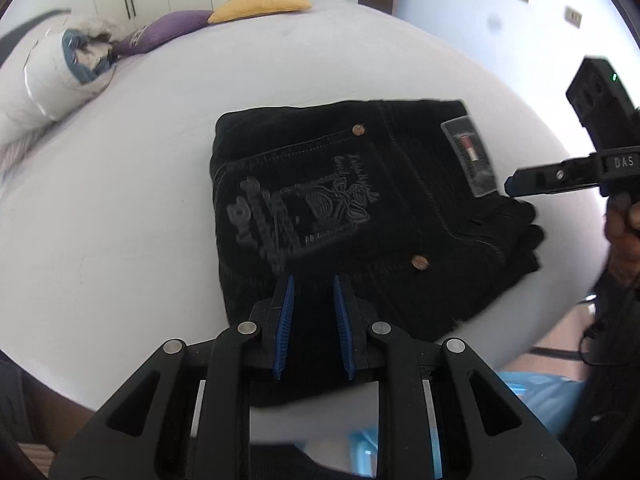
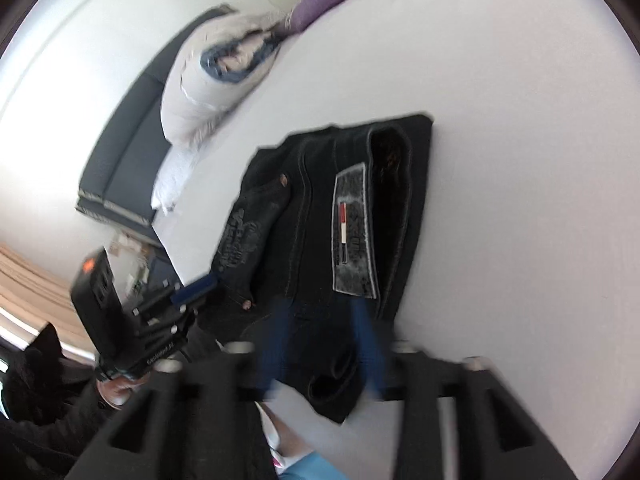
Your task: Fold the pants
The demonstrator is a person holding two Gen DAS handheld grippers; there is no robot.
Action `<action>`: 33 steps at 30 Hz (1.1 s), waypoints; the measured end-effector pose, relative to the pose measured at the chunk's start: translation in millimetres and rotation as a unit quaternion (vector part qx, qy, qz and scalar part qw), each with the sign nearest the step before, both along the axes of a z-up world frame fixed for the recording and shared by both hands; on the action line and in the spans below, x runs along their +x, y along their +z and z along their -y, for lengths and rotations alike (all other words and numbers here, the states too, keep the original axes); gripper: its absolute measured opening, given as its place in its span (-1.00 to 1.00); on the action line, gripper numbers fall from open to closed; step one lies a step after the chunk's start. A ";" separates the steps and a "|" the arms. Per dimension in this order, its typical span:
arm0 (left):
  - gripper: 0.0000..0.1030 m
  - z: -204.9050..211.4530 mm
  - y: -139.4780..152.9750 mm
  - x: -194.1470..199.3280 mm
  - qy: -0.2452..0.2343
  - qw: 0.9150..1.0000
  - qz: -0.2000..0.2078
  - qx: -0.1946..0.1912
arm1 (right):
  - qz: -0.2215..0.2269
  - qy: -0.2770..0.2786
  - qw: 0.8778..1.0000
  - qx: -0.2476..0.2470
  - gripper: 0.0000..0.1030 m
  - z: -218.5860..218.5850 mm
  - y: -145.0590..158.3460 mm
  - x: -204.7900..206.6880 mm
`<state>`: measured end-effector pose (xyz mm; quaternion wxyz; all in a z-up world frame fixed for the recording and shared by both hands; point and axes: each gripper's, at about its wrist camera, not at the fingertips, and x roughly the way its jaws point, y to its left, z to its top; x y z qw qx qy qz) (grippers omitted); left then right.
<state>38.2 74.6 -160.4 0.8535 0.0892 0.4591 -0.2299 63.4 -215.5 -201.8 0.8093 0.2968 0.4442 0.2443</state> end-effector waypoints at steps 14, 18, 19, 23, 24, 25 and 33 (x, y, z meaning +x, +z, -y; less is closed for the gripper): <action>0.67 -76.2 -13.1 102.3 0.085 0.967 -0.165 -0.176 | -0.091 -0.065 0.992 0.053 0.55 8.0 -33.7 29.0; 0.66 -72.3 -26.5 110.6 0.085 0.965 -0.184 -0.166 | -0.115 -0.051 0.991 0.048 0.50 -3.6 -35.0 45.8; 0.66 -68.9 -24.6 110.9 0.078 0.965 -0.184 -0.169 | -0.120 -0.051 0.990 0.050 0.49 -4.9 -35.4 49.1; 0.65 -49.8 -25.8 111.5 0.050 0.968 -0.196 -0.146 | -0.128 -0.052 0.988 0.068 0.35 -7.6 -39.3 57.8; 0.65 -45.4 -26.1 111.1 0.045 0.971 -0.193 -0.131 | -0.130 -0.051 0.988 0.067 0.21 -8.6 -40.1 59.8; 0.64 -41.2 -25.3 111.7 0.039 0.974 -0.189 -0.120 | -0.132 -0.048 0.988 0.062 0.04 -9.9 -40.7 61.2; -0.37 -26.9 -8.1 107.6 0.055 0.980 -0.167 -0.093 | -0.097 -0.047 0.994 0.014 -0.48 -14.5 -34.1 55.2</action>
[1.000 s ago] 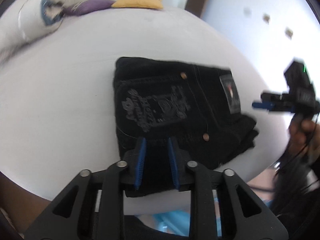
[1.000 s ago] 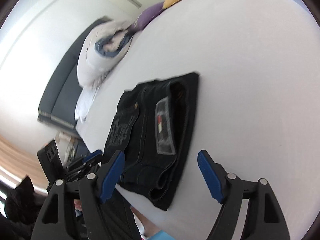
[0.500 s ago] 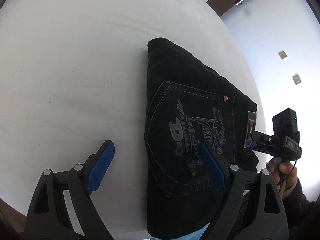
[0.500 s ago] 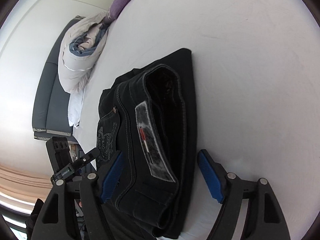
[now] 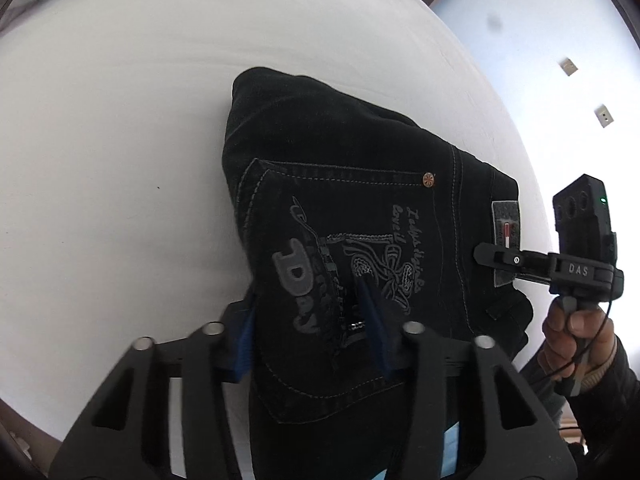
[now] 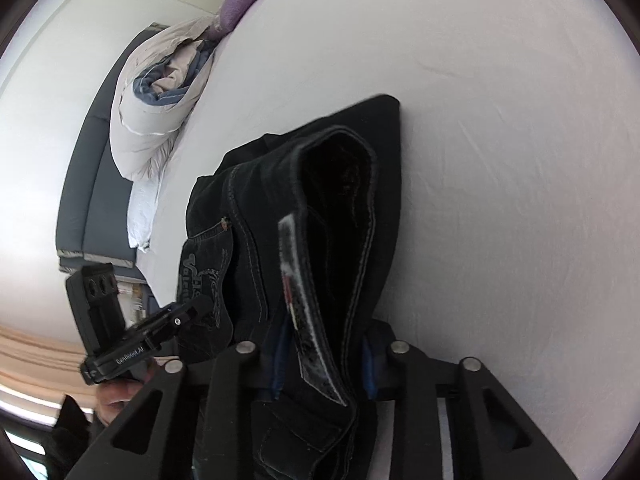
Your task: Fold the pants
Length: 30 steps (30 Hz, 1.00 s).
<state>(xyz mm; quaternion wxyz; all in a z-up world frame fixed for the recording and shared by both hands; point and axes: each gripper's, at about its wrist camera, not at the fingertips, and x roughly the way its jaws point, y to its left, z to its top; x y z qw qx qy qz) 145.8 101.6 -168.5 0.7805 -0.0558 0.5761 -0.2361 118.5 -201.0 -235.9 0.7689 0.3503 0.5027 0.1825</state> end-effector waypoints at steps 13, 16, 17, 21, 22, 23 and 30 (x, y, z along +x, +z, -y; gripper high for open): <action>-0.63 34.2 87.4 -2.2 0.007 0.997 0.077 -0.005 | 0.139 0.006 0.987 -0.086 -0.64 11.5 90.9 -11.0; -0.63 55.3 108.9 9.4 -0.003 0.995 0.100 -0.015 | 0.158 -0.008 0.984 -0.084 -0.64 40.0 107.6 -3.1; -0.63 63.8 112.6 16.4 -0.005 0.995 0.103 -0.018 | 0.160 -0.012 0.983 -0.083 -0.64 49.9 110.4 1.2; -0.63 97.2 111.5 39.2 -0.013 0.994 0.105 -0.030 | 0.161 -0.029 0.982 -0.092 -0.64 86.1 109.6 20.9; -0.63 109.0 106.9 45.3 -0.018 0.994 0.104 -0.029 | 0.158 -0.033 0.983 -0.092 -0.64 94.9 105.4 25.6; -0.63 115.9 102.5 49.2 -0.022 0.994 0.102 -0.028 | 0.151 -0.038 0.984 -0.088 -0.64 104.2 99.2 29.9; -0.60 174.3 33.6 67.6 -0.047 0.997 0.066 0.007 | 0.086 -0.061 0.992 -0.063 -0.62 150.6 24.2 50.9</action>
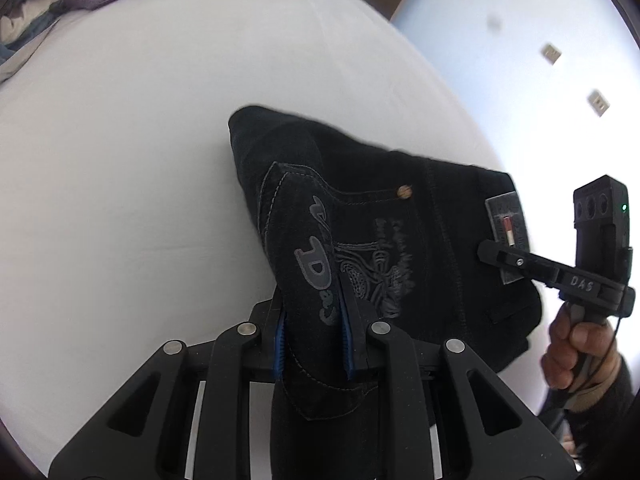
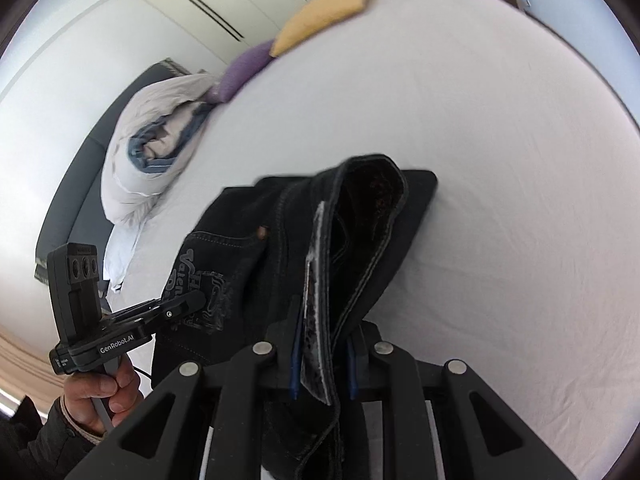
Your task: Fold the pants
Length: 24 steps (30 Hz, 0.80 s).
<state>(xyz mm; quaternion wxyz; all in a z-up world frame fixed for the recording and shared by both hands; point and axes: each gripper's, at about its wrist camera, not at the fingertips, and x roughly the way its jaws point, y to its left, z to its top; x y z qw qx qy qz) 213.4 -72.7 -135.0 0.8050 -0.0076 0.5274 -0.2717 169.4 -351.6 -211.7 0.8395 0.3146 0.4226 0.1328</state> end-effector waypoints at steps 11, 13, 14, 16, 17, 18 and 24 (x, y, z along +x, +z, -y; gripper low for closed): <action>0.09 -8.0 -24.8 0.9 0.026 0.999 0.020 0.001 | 0.049 -0.001 0.998 0.028 -0.52 10.6 -34.1 -10.1; 0.20 -10.7 -20.7 -2.3 0.029 0.999 0.031 0.008 | 0.052 0.003 0.998 0.038 -0.38 13.5 -33.3 -11.2; 0.22 -17.3 -17.7 -3.9 0.036 0.999 0.034 0.008 | 0.049 0.002 0.998 0.039 -0.31 14.7 -30.8 -13.3; 0.21 -25.0 -10.8 -8.5 0.050 0.998 0.041 0.008 | 0.053 -0.010 0.998 0.042 0.25 16.9 -22.3 -21.3; 0.21 -29.1 -3.1 -16.6 0.059 0.997 0.054 0.012 | 0.061 -0.020 0.997 0.044 0.39 18.5 -18.0 -30.9; 0.21 -24.6 2.5 -22.4 0.064 0.996 0.064 0.017 | 0.066 -0.033 0.996 0.040 0.59 19.3 -14.2 -41.0; 0.60 -54.9 66.9 -91.9 0.112 0.972 0.198 0.062 | 0.062 -0.110 0.992 -0.007 0.71 9.9 4.8 -110.4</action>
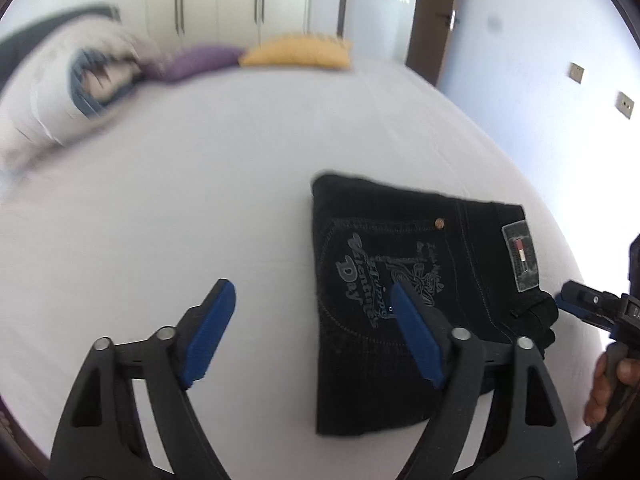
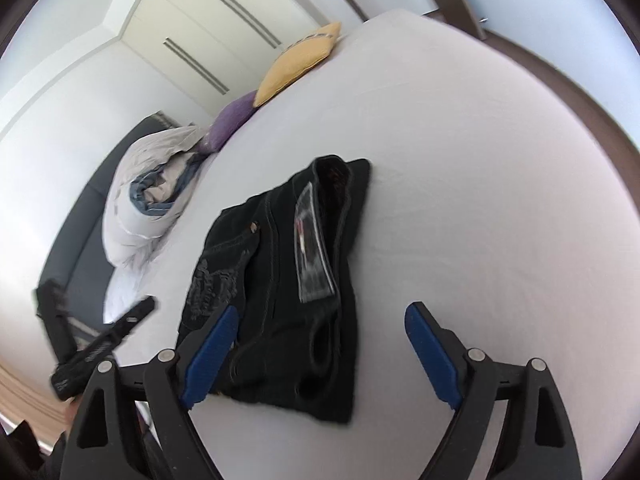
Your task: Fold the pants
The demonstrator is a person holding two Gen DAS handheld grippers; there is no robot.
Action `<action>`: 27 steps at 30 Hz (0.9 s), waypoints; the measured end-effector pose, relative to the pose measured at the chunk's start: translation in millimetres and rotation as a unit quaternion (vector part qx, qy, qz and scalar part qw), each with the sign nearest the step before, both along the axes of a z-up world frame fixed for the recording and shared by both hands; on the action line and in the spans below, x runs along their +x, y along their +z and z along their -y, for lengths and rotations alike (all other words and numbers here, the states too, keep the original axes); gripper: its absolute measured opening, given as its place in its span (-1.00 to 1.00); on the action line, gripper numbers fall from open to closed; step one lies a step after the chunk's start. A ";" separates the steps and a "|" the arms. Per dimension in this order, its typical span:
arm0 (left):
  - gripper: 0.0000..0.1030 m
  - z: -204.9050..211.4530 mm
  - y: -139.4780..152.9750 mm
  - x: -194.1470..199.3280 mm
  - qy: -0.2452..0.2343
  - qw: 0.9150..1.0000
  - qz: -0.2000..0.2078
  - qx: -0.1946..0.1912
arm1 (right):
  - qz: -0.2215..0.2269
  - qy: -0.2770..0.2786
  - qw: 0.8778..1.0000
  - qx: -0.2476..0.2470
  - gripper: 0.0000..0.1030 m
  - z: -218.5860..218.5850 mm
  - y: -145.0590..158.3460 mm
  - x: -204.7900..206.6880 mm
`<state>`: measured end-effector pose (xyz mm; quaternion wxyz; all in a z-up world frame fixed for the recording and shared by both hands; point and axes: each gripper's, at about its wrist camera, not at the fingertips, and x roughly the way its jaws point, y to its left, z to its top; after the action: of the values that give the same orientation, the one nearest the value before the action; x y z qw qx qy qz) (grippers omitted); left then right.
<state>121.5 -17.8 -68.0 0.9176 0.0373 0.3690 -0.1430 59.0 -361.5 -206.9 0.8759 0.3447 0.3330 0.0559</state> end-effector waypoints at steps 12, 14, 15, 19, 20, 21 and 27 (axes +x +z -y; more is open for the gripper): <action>1.00 -47.2 189.6 -156.5 0.085 0.960 0.259 -0.069 | 0.178 -0.137 0.945 -0.239 1.00 -31.7 144.4 -132.4; 1.00 -58.1 220.2 -175.6 0.062 0.951 0.284 -0.109 | 0.214 -0.149 0.928 -0.267 1.00 -38.1 172.4 -151.9; 1.00 -61.3 235.0 -184.7 0.044 0.947 0.295 -0.118 | 0.235 -0.155 0.916 -0.285 1.00 -42.6 187.4 -164.7; 1.00 -63.9 288.3 -211.5 0.014 0.948 0.311 -0.071 | 0.290 -0.178 0.873 -0.349 1.00 -59.4 231.0 -203.0; 1.00 -62.5 298.1 -215.2 0.018 0.950 0.306 -0.057 | 0.293 -0.179 0.869 -0.357 1.00 -61.8 240.1 -209.5; 1.00 -65.5 304.9 -220.8 0.017 0.951 0.303 -0.056 | 0.293 -0.181 0.866 -0.363 1.00 -63.6 248.8 -214.1; 1.00 -59.0 324.5 -246.5 -0.026 0.954 0.295 -0.042 | 0.307 -0.186 0.862 -0.357 1.00 -73.6 277.7 -237.4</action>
<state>-125.1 41.2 256.5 0.9823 0.0489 0.0740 -0.1647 -178.4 -287.9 70.8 0.9911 0.0288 -0.0257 -0.1278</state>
